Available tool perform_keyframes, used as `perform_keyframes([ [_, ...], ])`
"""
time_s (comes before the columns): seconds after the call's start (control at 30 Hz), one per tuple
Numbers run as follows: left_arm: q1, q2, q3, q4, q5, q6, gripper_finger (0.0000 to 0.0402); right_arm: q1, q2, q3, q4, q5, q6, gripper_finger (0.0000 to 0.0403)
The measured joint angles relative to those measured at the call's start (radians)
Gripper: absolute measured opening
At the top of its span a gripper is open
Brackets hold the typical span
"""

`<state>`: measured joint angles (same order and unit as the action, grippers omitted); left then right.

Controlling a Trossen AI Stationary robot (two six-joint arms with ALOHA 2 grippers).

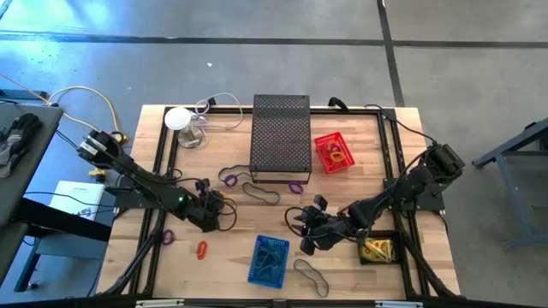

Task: Pick & Place Office Desk Supplies
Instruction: Put the yellow spring keychain into the red bin

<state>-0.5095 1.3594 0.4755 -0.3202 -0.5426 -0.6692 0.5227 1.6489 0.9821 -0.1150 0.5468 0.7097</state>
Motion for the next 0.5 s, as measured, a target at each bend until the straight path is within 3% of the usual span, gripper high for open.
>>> perform_keyframes([
  [0.3, 0.022, 0.018, 0.0, -0.004, 0.028, -0.14, 0.0114, 0.0, 0.0, 0.0, 0.012, -0.002, 0.0, 0.0105],
  [0.5, 0.061, 0.067, 0.0, -0.012, 0.102, -0.163, 0.0073, 0.001, 0.0, 0.0, 0.024, -0.024, 0.001, 0.0105],
])
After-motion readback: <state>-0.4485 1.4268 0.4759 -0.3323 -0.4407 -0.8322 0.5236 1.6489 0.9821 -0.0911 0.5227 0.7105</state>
